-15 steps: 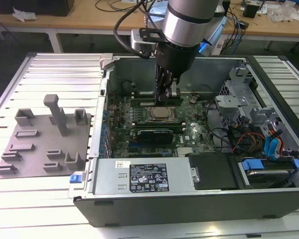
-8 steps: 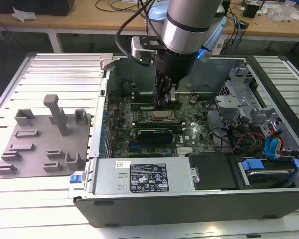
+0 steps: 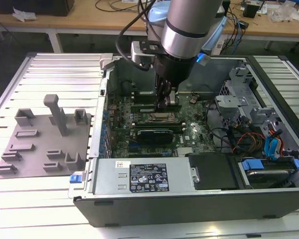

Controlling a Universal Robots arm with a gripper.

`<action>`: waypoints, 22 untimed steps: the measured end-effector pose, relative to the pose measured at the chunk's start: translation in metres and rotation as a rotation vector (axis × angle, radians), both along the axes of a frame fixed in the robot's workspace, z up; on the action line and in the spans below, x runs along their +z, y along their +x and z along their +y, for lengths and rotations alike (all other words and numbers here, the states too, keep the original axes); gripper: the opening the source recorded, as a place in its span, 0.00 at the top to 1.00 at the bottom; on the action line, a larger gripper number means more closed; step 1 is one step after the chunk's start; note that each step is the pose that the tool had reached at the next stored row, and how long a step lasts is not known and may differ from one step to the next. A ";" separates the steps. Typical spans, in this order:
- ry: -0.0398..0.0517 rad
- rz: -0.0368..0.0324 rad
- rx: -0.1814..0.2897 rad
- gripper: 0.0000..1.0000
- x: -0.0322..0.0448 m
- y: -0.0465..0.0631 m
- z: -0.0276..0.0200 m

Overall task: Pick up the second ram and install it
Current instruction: 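Insert the second ram into the second slot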

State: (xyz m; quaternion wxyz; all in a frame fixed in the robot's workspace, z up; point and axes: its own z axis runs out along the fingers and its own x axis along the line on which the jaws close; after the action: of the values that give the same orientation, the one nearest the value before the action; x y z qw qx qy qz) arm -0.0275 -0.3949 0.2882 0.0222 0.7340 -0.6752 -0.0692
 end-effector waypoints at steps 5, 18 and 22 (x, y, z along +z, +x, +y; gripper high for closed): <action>0.0001 0.0000 0.000 0.89 -0.0073 0.000 0.0000; 0.0212 -0.0002 -0.019 0.89 -0.0245 0.002 0.0003; 0.0228 0.0006 -0.025 0.89 -0.0298 0.008 0.0008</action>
State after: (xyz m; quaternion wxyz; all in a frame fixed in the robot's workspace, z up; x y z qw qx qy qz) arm -0.0194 -0.3941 0.2584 0.0131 0.7257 -0.6835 -0.0774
